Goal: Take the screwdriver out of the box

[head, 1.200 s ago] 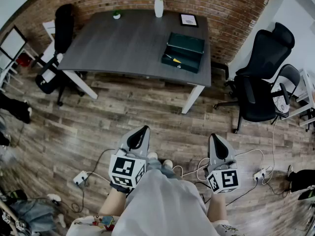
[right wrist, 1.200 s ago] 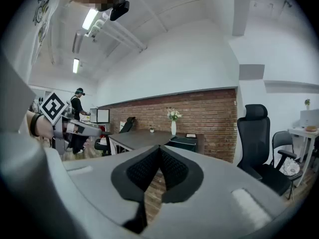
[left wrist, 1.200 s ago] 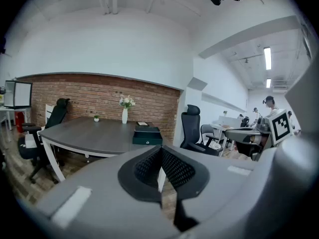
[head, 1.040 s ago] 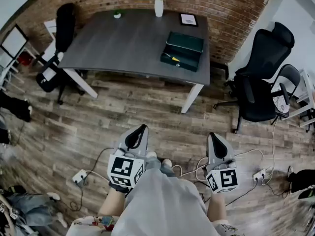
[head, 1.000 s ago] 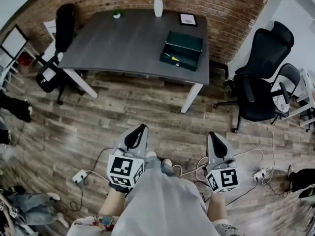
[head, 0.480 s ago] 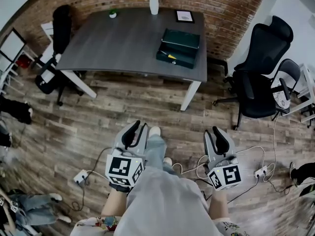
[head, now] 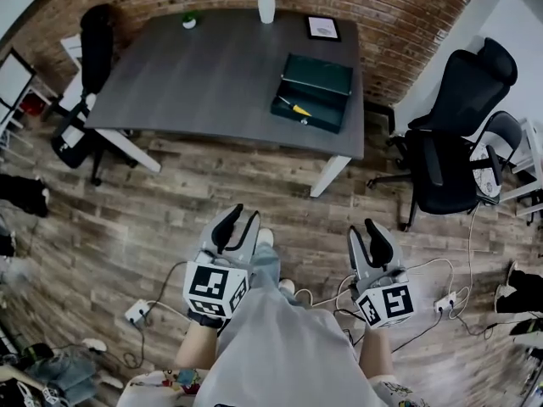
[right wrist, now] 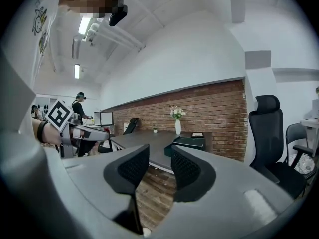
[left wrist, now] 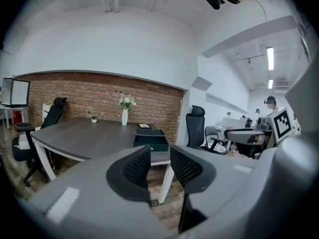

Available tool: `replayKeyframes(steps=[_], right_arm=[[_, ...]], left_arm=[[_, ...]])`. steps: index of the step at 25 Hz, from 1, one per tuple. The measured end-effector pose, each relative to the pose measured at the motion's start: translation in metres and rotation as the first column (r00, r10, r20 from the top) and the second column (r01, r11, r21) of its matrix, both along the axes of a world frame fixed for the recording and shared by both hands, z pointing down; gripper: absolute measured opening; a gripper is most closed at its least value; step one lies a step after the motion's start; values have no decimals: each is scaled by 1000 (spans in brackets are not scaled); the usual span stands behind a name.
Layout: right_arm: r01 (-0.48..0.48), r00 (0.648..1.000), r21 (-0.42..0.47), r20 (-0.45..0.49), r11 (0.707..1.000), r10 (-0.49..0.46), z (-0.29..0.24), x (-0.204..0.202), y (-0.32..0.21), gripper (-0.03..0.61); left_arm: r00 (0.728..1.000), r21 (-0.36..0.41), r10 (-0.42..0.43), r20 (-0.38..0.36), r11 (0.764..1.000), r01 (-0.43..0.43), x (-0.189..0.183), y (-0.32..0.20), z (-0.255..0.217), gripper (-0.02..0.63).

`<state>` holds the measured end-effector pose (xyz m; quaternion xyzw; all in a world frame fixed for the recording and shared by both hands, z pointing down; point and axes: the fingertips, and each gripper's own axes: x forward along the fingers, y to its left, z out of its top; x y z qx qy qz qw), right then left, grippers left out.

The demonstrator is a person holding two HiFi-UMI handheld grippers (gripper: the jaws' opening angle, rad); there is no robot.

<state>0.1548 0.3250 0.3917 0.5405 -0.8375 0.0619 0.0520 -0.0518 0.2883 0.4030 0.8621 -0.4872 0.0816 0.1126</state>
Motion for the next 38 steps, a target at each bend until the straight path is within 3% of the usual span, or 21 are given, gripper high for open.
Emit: replayKeyframes(steps=[8,15,29,38], right_arm=[[-34,999,14,2,999,34,-15,-14,-100,143],[-70,998,16,7,997,69,-19,-28,-156,146],[-73,997,-46,-7,996,73,-7,-51,-198,158],[-56,998,-67,-4,996,56,6,-39,-253,158]], left_arm=[[1000,9,27,-3,1000,-27,-17,-105,-14,152],[998,27,58,1,998,-58,-32,-167,-22,163],[992,-21,122,-10,992,-122,-40,-208,-7,179],[996,-37,83,-10,996,-84,-35,-255,3,183]])
